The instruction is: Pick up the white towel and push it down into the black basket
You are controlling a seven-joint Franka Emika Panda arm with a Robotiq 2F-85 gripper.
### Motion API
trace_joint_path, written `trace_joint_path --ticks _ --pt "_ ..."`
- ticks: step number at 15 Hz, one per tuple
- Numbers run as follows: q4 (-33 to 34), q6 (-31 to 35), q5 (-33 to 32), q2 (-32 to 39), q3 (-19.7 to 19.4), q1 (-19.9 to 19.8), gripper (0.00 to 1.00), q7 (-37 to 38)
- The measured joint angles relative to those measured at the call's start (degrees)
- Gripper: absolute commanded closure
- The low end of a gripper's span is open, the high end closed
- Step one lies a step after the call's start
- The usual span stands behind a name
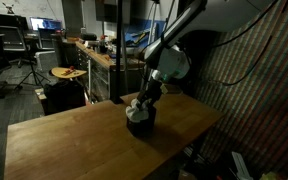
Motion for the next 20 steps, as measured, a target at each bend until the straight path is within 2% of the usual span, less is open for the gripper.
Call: trace_joint_path --ticks 2,5,7,8,10,15,18,20 --pt "-0.1 0.0 0.0 -1.0 -0.4 0.0 0.10 0.2" --pt "-0.7 -0.1 0.0 -3.1 -1.4 0.0 0.28 0.5" --pt "-1.0 -0.1 -0.1 -4.6 -2.2 0.0 0.30 0.9" --pt "-1.2 -0.2 -0.3 -5.2 -2.6 0.0 0.54 1.1" --pt "-1.4 -0.2 -0.8 -6.5 -3.2 0.1 0.56 1.8" --pt "-1.6 -0.5 -1.8 -8.8 -3.6 1.0 0.95 3.5" --pt "-1.6 -0.9 -1.8 -9.8 -3.7 2.0 1.00 4.2" --pt "-1.6 -1.2 -1.8 -10.2 -3.7 2.5 0.98 4.6"
